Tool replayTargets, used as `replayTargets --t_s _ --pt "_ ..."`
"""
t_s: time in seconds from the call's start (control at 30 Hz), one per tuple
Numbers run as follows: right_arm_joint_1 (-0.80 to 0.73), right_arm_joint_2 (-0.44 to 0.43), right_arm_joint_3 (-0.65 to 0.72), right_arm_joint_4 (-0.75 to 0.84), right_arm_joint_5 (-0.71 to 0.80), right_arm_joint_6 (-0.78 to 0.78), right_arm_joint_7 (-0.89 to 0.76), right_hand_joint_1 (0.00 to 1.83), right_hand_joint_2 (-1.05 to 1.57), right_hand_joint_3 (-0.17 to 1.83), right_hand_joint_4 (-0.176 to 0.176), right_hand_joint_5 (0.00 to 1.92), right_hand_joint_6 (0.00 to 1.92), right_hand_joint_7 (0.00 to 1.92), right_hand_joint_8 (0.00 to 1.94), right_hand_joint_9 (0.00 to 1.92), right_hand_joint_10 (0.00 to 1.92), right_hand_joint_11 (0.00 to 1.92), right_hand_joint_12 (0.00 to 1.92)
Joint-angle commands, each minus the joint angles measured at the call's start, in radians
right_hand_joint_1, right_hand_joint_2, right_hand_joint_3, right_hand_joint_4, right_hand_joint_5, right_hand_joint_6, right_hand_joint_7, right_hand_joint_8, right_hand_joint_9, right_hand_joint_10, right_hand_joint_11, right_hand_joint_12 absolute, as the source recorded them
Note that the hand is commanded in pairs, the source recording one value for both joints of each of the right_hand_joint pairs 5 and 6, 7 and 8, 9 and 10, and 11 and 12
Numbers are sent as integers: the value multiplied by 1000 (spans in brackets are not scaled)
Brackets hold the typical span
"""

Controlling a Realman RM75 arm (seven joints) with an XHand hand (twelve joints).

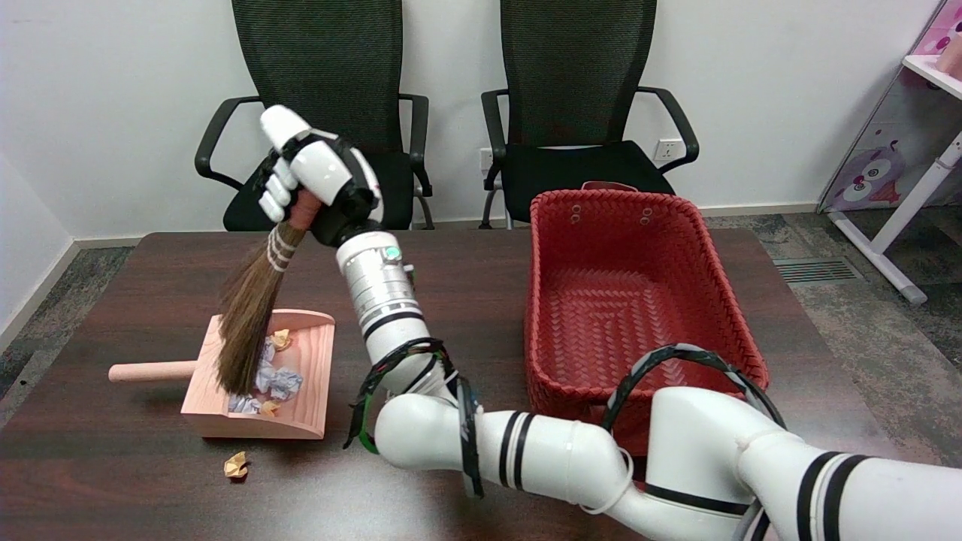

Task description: Sweep the paper ball into the dustpan.

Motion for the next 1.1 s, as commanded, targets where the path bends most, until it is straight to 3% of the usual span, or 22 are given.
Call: replayTargets --t_s 0.03,0.5,1.1 --pt "-91 219 -14 -393 -5 224 -140 981 1571 769 176 1920 1920 1920 1920 1920 1920 1920 1920" --pt "-189 358 28 -609 -5 254 -319 954 1571 986 176 1920 1920 1920 1920 1920 1920 1920 1920" --pt "-217 459 33 -792 57 142 -809 971 1571 1251 176 1920 1920 1920 1920 1920 1920 1920 1920"
